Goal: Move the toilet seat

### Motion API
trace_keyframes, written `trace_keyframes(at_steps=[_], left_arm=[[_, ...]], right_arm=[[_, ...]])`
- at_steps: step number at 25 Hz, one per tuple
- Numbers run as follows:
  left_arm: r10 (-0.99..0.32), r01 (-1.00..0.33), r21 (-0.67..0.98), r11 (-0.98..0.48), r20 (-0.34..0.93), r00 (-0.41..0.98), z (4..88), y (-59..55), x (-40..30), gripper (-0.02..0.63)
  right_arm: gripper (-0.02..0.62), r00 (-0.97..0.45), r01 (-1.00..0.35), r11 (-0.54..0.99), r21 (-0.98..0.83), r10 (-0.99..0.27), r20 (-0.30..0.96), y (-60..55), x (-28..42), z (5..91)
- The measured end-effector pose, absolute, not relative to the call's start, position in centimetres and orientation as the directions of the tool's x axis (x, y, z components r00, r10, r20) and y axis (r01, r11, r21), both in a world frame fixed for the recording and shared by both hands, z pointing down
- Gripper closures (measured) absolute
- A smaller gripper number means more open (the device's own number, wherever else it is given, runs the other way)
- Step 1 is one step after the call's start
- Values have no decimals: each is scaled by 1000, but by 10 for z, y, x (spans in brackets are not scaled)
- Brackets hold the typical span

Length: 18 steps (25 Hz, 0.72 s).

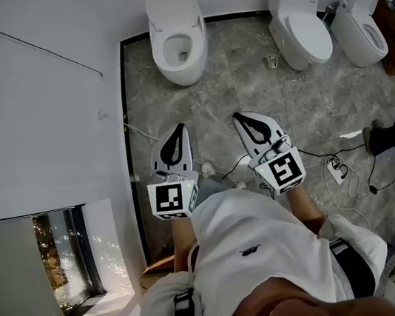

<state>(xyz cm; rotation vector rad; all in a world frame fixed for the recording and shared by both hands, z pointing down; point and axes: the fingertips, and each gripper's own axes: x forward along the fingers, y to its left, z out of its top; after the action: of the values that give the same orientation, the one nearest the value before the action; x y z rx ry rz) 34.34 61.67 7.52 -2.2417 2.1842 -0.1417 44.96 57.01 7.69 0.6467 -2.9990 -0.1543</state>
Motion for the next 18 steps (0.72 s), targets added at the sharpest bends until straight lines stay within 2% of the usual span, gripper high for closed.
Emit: trace_keyframes(at_steps=[6,18], left_arm=[[-998,-997,-70,-15,67,10,75,612,339,577],[-996,-990,-126,-59,80,49,87,554,289,577]], right_arm=[[565,-913,-408,910,70,-408,-12,563,446,68],[565,-877,-468,878,102,-476,66,507,400,89]])
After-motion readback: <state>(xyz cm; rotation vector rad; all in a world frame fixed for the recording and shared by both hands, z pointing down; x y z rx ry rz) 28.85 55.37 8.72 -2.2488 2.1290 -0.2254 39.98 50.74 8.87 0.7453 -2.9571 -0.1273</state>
